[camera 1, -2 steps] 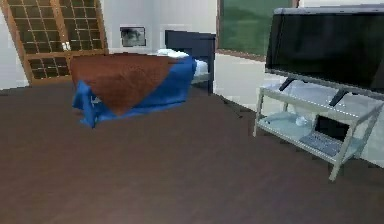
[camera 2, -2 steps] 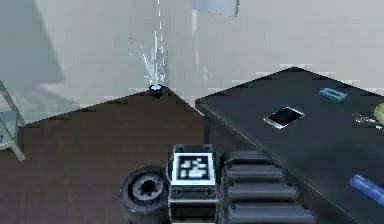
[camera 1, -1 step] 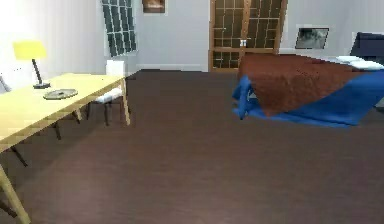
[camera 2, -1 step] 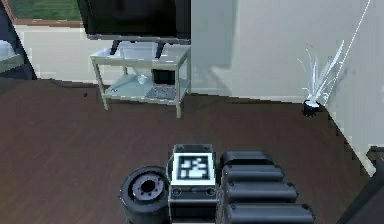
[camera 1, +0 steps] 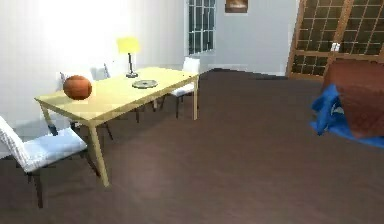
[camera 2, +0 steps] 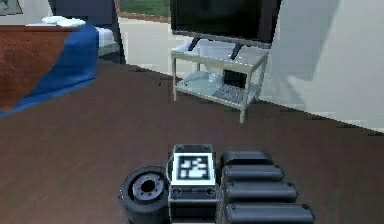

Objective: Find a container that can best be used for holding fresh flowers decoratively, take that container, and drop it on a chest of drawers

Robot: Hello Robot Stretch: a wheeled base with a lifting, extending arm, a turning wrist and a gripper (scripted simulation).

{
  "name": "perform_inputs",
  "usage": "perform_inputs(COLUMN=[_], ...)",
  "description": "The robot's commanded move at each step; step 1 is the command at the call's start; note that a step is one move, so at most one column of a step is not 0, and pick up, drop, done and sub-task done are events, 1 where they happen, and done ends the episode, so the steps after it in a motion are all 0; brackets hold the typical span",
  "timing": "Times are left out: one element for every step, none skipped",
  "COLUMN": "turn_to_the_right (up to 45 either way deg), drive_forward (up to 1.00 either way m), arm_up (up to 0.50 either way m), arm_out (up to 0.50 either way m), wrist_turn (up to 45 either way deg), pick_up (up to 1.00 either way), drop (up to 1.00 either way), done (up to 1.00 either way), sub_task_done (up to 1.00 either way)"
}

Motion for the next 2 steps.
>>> perform_inputs(turn_to_the_right=[45.0, 45.0], drive_forward=[0.0, 0.0], arm_up=[0.0, 0.0], arm_out=[0.0, 0.0], wrist_turn=[0.0, 0.0], pick_up=[0.0, 0.0], drop=[0.0, 0.0], done=[0.0, 0.0], sub_task_done=[0.0, 0.0])
